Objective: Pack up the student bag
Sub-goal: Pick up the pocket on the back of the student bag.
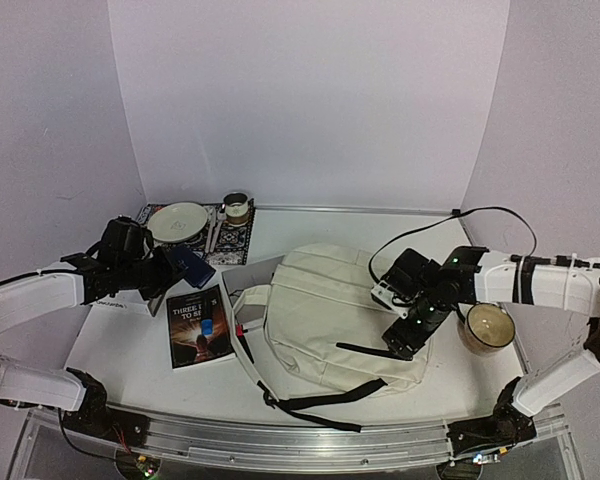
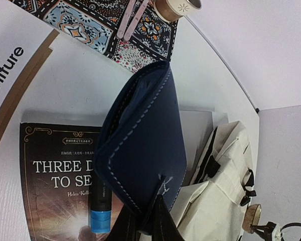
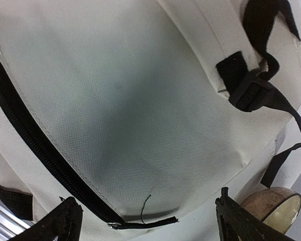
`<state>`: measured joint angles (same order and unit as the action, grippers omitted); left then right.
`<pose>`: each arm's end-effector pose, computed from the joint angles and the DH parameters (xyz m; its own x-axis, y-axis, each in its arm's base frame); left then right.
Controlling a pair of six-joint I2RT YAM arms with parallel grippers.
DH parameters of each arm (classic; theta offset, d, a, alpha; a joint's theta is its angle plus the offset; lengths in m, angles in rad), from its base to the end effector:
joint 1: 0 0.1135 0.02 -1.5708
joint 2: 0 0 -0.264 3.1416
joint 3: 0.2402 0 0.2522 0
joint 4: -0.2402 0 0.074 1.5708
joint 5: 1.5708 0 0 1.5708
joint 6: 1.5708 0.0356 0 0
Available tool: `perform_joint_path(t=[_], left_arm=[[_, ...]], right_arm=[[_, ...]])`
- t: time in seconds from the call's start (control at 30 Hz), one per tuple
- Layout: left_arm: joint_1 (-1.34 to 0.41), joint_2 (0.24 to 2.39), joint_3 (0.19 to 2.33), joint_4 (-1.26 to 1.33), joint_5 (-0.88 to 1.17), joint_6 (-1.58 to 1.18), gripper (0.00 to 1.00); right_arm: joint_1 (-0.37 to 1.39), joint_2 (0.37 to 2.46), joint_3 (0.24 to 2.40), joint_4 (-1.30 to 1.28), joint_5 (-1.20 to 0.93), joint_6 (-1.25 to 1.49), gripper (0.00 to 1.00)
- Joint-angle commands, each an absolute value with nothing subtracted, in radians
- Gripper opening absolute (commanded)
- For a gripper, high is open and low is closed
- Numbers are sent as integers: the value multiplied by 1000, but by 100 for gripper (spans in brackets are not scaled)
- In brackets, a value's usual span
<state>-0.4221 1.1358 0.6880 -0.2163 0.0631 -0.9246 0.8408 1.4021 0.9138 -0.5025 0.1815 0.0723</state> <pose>0.2196 -0.1011 0.2334 -0.7012 -0.5586 -0.4432 -0.1754 0.7376 -0.6521 0.1914 0.2043 0.2206 -0.6045 -0.5690 -0.5575 -0.6249 0.7728 -0.1110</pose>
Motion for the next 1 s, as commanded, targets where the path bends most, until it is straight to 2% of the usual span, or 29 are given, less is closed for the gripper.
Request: perform_joint_path(t=[0.0, 0.17, 0.53, 0.67, 0.83, 0.97], left_arm=[[-419, 1105, 745, -224, 120, -860, 0], [-418, 1119, 762, -224, 154, -827, 0], [-418, 1116, 759, -224, 200, -803, 0], [-419, 1110, 768, -223, 234, -799, 0], [-436, 1115, 794, -222, 290, -792, 0], [-515, 1140, 831, -223, 295, -784, 0]], right_arm=[[884, 1461, 958, -591, 226, 11, 92], [922, 1523, 973, -577, 327, 11, 92], [988, 1681, 964, -491, 495, 9, 81], [1028, 1697, 974, -478, 576, 9, 68], [1061, 1659, 1004, -476, 653, 11, 43], [1065, 1612, 1025, -476, 700, 19, 24]])
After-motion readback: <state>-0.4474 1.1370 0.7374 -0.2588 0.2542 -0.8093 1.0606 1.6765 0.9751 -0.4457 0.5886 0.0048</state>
